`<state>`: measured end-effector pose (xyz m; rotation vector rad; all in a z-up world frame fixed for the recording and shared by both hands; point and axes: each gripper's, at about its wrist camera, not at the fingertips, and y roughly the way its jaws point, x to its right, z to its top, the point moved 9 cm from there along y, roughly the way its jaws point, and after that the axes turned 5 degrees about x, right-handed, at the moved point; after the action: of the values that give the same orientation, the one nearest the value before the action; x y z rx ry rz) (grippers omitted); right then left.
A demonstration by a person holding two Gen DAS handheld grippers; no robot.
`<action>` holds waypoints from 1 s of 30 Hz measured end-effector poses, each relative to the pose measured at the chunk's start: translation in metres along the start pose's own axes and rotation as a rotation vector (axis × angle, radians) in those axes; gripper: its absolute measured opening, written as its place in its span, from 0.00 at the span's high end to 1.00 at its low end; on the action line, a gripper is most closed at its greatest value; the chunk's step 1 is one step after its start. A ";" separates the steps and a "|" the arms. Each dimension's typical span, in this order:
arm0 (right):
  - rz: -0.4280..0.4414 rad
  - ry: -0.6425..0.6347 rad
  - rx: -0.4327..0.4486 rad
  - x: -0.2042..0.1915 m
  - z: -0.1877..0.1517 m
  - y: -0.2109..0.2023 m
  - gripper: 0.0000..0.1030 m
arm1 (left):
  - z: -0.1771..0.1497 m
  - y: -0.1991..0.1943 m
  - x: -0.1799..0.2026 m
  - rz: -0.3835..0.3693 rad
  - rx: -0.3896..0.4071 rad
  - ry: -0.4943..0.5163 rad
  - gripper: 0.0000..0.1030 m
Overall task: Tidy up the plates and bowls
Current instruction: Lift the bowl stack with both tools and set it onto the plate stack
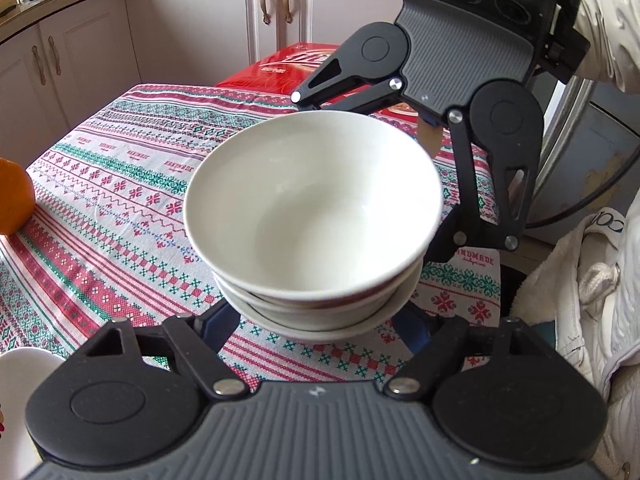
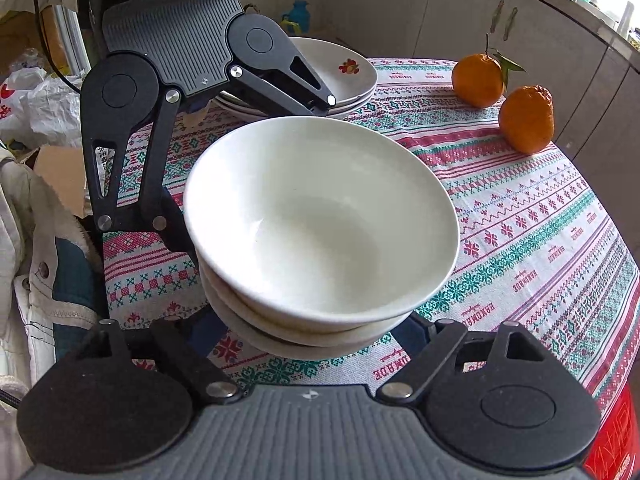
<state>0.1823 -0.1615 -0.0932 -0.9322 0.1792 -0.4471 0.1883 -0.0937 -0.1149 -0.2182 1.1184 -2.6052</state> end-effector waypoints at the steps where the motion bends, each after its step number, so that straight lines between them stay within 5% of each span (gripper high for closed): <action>1: 0.000 0.003 -0.001 0.000 0.000 0.000 0.13 | 0.000 0.000 0.000 0.001 0.001 0.000 0.21; 15: -0.031 -0.034 0.002 -0.014 0.022 -0.015 0.13 | 0.002 -0.028 0.003 0.038 0.036 -0.005 0.21; 30: -0.037 -0.201 0.047 -0.023 0.105 0.001 0.13 | -0.013 -0.094 -0.038 0.203 0.089 -0.044 0.21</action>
<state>0.1974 -0.0737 -0.0334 -0.9296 -0.0308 -0.3871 0.2013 -0.0104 -0.0564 -0.1338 0.9542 -2.4518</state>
